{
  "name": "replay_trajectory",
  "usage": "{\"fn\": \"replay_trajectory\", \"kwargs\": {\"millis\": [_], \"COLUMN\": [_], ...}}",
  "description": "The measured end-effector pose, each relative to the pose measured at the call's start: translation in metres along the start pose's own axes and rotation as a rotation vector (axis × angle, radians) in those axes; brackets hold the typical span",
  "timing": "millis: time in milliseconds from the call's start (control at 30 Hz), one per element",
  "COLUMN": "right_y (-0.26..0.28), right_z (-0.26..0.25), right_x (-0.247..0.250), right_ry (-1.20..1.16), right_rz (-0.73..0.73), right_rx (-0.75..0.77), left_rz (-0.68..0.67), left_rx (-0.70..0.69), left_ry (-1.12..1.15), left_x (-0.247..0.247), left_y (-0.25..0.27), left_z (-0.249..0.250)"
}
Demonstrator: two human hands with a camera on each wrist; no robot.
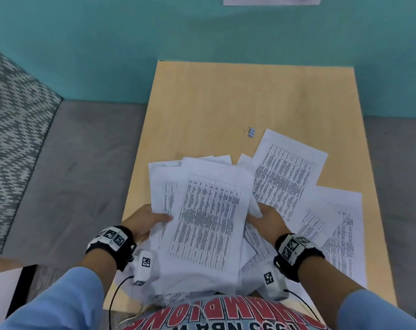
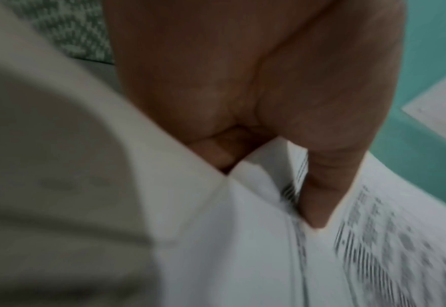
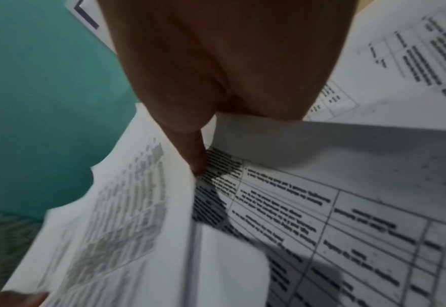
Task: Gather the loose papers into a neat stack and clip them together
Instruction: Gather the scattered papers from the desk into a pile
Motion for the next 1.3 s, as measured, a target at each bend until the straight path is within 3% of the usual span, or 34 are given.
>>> {"fn": "replay_trajectory", "kwargs": {"millis": [133,333,467,633,833,1067,1200,1300], "right_y": [0.009,0.029,0.043,0.075,0.093,0.115,0.132,0.141], "right_z": [-0.003,-0.011,-0.019,-0.03,-0.028,-0.045,-0.048,-0.052], "right_x": [-0.02,-0.014,0.004,0.008,0.008,0.037,0.047,0.051], "right_ry": [-0.02,-0.235,-0.442,-0.586,-0.454,-0.442,-0.421,-0.366], "right_rz": [-0.124,-0.176,-0.248,-0.52,-0.49,-0.225,-0.172,-0.085], "right_rx": [-0.081,-0.152,-0.132,-0.05,0.003,0.144,0.215,0.257], "left_rz": [-0.12,-0.036,-0.052,-0.103,-0.055,-0.059,-0.075,0.005], "left_rx": [-0.001,-0.071,-0.161,-0.165,-0.187,-0.321,-0.442,-0.484], "left_ry": [-0.139,-0.153,0.072,0.269,0.224,0.347,0.173,0.137], "left_x": [-0.012,-0.008,0.002,0.003,-0.01,-0.011,-0.016,-0.021], "left_y": [0.006,0.014,0.027,0.031,0.043,0.079,0.1,0.113], "left_z": [-0.003,0.016,0.036,0.035,0.038,0.08,0.097,0.106]}}
Point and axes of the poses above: each hand's wrist, its own y-axis away from the middle knuckle, its own x-axis out of the back of the hand, z = x × y, the point moved 3 cm from there along -y, towards the middle knuckle, and after that the axes turned 12 degrees about -x, right-handed, at the moved point
